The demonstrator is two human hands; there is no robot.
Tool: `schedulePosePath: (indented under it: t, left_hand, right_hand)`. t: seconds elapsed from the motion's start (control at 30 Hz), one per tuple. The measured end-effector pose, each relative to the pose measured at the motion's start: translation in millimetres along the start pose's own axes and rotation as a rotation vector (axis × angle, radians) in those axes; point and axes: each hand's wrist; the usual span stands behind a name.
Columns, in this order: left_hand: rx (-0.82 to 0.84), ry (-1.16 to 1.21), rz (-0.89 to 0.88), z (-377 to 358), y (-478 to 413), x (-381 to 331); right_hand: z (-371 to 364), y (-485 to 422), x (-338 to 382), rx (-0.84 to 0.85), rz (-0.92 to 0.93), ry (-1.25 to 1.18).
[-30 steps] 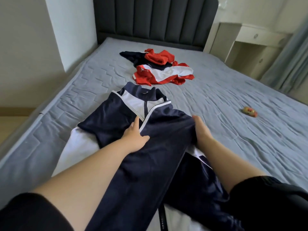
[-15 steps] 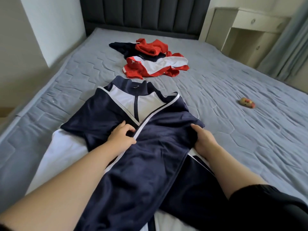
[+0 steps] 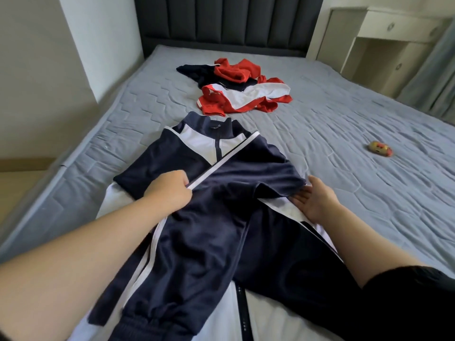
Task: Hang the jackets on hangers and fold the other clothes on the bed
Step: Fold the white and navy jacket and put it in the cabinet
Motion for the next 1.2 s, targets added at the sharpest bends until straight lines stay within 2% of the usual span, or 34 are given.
schedulePosePath:
  t: [0.17, 0.2, 0.33, 0.4, 0.53, 0.73, 0.8, 0.87, 0.97, 1.03, 1.1, 1.2]
  left_hand:
    - [-0.168, -0.032, -0.312, -18, 6, -48]
    - [-0.189, 0.020, -0.358, -22, 4, -58]
    - [-0.190, 0.218, -0.398, -28, -11, -98]
    - [-0.195, 0.308, -0.359, -28, -21, -120]
    - [-0.116, 0.471, -0.126, -24, -52, -161]
    - [0.014, 0.265, 0.031, -25, -90, -198]
    - [-0.003, 0.231, 0.114, -27, -105, -195]
    - [-0.010, 0.283, 0.179, -28, -118, -184]
    - [-0.051, 0.425, 0.215, -44, -129, -164]
    - [-0.091, 0.402, 0.187, -56, -129, -158]
    - [-0.181, 0.313, 0.077, -62, -123, -158]
    - [-0.447, 0.109, -0.295, -59, -107, -161]
  right_hand:
    - [-4, -3, 8, -0.065, -0.001, 0.051]
    - [-5, -5, 7, -0.085, 0.003, 0.057]
    - [-6, -11, 3, -0.109, -0.042, -0.001]
    - [-5, -17, 1, -0.110, -0.064, -0.014]
    - [1, -27, 0, -0.056, -0.169, 0.020]
    - [14, -33, 1, 0.023, -0.262, -0.075]
    - [12, -38, -3, -0.033, -0.238, -0.110]
    - [8, -45, -12, -0.162, -0.177, -0.142]
    - [2, -51, -29, -0.340, 0.028, 0.106]
    - [1, -52, -36, -0.357, 0.112, 0.230]
    - [-1, -48, -35, -0.388, 0.138, 0.246]
    - [-2, -46, -34, -0.415, 0.169, 0.215]
Point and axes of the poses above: each hand's wrist, its own y-axis away from the middle knuckle, its own z-axis out of the back of the hand, x = y × z, and after that the axes turned 4 degrees about z, right-handed
